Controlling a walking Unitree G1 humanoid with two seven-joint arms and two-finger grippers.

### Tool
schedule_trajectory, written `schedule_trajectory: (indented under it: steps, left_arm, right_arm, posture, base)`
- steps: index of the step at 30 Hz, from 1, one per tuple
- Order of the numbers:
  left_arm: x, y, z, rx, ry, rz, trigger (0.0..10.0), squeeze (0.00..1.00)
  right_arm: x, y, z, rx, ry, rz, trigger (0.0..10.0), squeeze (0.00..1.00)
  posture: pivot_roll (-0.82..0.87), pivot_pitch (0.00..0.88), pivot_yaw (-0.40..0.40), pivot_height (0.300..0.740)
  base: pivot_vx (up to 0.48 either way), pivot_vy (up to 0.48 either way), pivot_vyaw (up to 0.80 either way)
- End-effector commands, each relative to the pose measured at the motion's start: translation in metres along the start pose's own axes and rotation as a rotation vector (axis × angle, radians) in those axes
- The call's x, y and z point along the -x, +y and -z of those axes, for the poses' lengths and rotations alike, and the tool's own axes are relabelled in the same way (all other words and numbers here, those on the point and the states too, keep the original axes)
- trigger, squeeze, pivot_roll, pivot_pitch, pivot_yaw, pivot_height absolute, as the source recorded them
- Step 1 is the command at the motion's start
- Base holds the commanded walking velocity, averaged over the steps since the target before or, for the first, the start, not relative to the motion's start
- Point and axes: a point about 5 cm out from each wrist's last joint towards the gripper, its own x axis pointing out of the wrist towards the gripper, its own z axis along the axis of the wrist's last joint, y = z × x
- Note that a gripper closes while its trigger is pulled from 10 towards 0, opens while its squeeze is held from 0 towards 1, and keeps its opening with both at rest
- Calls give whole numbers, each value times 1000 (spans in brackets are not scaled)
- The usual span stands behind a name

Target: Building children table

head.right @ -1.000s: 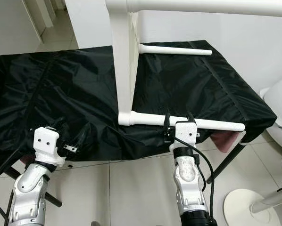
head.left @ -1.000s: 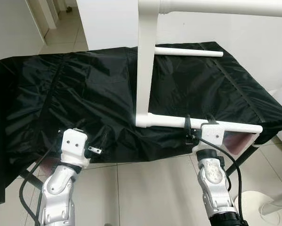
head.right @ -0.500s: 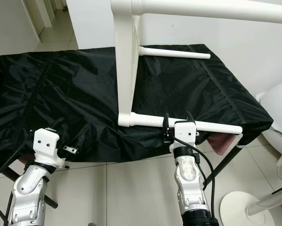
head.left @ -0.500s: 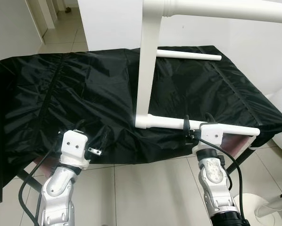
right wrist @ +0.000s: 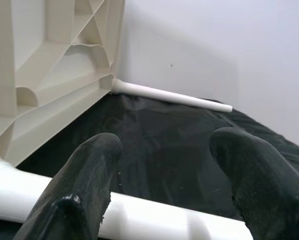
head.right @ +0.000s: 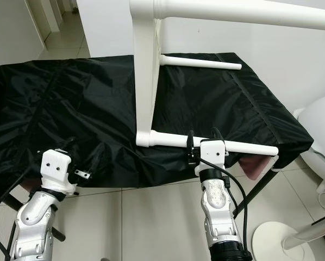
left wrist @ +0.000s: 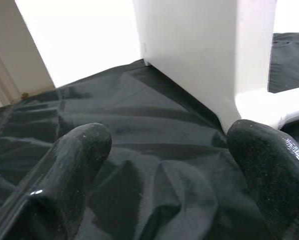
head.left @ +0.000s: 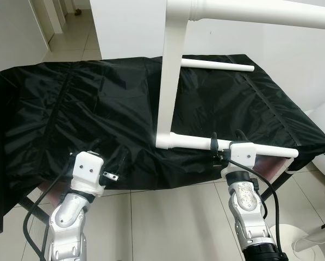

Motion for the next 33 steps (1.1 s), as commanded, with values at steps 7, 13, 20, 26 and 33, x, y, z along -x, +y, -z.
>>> schedule_trajectory:
  steps: [7,13,20,26,33]
  left_arm:
    - [-8,-8,6,137,14,-272,10000,0]
    - [-10,-13,4,126,11,-248,10000,0]
    - [-12,-8,2,126,23,-229,10000,0]
    - [-11,-9,2,96,20,-204,10000,0]
    - [-18,-9,-2,107,11,-217,10000,0]
  right_arm:
    - [3,1,1,3,4,3,10000,0]
    - [7,-6,2,15,13,22,10000,0]
    - [9,-4,-2,11,10,33,10000,0]
    - [15,-3,1,14,21,15,10000,0]
    - [3,-3,-7,13,-15,38,10000,0]
  posture:
    - [-190,12,38,740]
    - [-206,17,30,740]
    - [-228,67,43,740]
    - [-226,60,38,740]
    - [-220,55,60,740]
  base:
    - [0,0,0]
    - [0,0,0]
    - [0,0,0]
    - [0,0,0]
    - [0,0,0]
